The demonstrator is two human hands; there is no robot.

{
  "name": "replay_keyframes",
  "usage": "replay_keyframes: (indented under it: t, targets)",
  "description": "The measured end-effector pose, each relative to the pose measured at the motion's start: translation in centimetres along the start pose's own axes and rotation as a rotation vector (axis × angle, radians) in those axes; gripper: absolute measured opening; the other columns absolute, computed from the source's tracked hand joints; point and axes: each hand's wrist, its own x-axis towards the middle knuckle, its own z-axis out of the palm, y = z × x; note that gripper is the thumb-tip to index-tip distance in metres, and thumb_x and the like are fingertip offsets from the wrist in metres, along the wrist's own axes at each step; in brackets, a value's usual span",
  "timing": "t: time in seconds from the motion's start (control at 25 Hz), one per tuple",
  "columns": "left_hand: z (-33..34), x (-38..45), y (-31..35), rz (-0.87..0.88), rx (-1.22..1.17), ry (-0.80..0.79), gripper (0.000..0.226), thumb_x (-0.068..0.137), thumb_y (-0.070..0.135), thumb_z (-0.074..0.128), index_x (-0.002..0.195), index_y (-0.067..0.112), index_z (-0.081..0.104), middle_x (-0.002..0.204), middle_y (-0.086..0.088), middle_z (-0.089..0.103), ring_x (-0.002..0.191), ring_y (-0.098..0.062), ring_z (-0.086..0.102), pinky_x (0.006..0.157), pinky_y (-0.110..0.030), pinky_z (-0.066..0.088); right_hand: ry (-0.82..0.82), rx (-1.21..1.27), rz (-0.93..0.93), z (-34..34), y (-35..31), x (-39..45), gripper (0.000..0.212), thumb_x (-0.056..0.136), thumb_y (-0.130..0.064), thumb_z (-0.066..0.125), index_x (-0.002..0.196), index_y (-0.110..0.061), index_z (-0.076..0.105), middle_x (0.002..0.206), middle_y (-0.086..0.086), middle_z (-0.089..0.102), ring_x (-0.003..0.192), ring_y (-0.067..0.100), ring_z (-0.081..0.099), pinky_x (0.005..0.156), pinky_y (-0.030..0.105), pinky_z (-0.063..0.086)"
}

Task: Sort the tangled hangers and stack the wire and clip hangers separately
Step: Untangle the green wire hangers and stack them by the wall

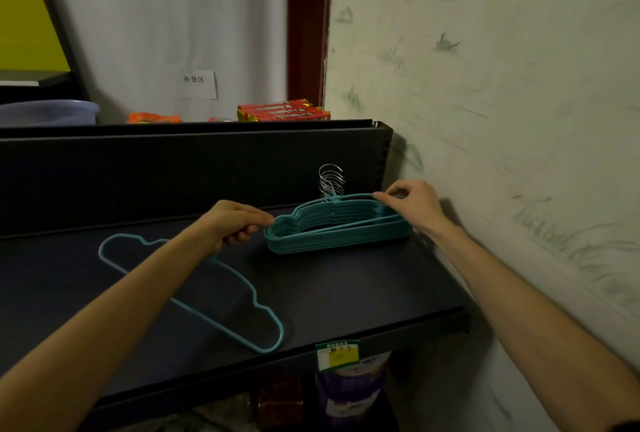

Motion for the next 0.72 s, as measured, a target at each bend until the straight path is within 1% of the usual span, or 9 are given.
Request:
replay_keyframes:
  t: [0.12, 0.24, 0.44, 0.6, 0.72]
  targets:
    - [0.1, 0.2, -0.1, -0.012, 0.012, 0.027, 0.022, 0.079, 0.025, 0.083, 0.098, 0.014, 0.080, 0.053, 0.004, 0.054, 0.042, -0.006, 0.041, 0.037, -0.016, 0.027, 0.001, -0.103, -0.044, 0.3, 0.3, 0.2, 0.023, 0.080, -0.051, 0.078, 0.082, -0.028, 0.078, 0.083, -0.011, 0.070, 0.078, 0.005, 0.063, 0.064, 0.024, 0.046]
    - [0.4, 0.1, 0.2, 0.017, 0.030, 0.049, 0.019, 0.080, 0.022, 0.082, 0.096, 0.012, 0.080, 0.054, 0.002, 0.055, 0.041, -0.007, 0.042, 0.037, -0.016, 0.028, 0.026, -0.101, -0.083, 0.9, 1.0, 0.4, 0.018, 0.080, -0.047, 0.080, 0.081, -0.029, 0.078, 0.084, -0.012, 0.068, 0.079, 0.006, 0.063, 0.069, 0.028, 0.052]
    - [0.8, 0.1, 0.5, 0.049, 0.045, 0.074, 0.018, 0.080, 0.022, 0.082, 0.094, 0.010, 0.080, 0.054, 0.002, 0.056, 0.040, -0.006, 0.044, 0.037, -0.016, 0.032, 0.044, -0.138, -0.105, 1.3, 1.2, 0.2, 0.016, 0.081, -0.041, 0.081, 0.089, -0.027, 0.081, 0.084, -0.011, 0.074, 0.079, 0.007, 0.067, 0.075, 0.029, 0.056]
    - [0.9, 0.4, 0.4, 0.038, 0.057, 0.071, 0.020, 0.080, 0.024, 0.083, 0.094, 0.010, 0.079, 0.054, 0.002, 0.056, 0.041, -0.006, 0.044, 0.038, -0.016, 0.032, 0.021, -0.127, -0.110, 1.2, 1.2, 0.3, 0.016, 0.083, -0.038, 0.080, 0.092, -0.024, 0.082, 0.087, -0.009, 0.076, 0.081, 0.006, 0.067, 0.080, 0.029, 0.056]
    - [1.0, 0.5, 0.2, 0.040, 0.050, 0.078, 0.021, 0.078, 0.026, 0.084, 0.093, 0.011, 0.080, 0.054, 0.002, 0.056, 0.041, -0.007, 0.044, 0.039, -0.017, 0.032, 0.002, -0.185, -0.141, 1.1, 0.9, 0.5, 0.019, 0.086, -0.036, 0.077, 0.097, -0.020, 0.082, 0.093, -0.004, 0.078, 0.081, 0.007, 0.066, 0.081, 0.029, 0.055]
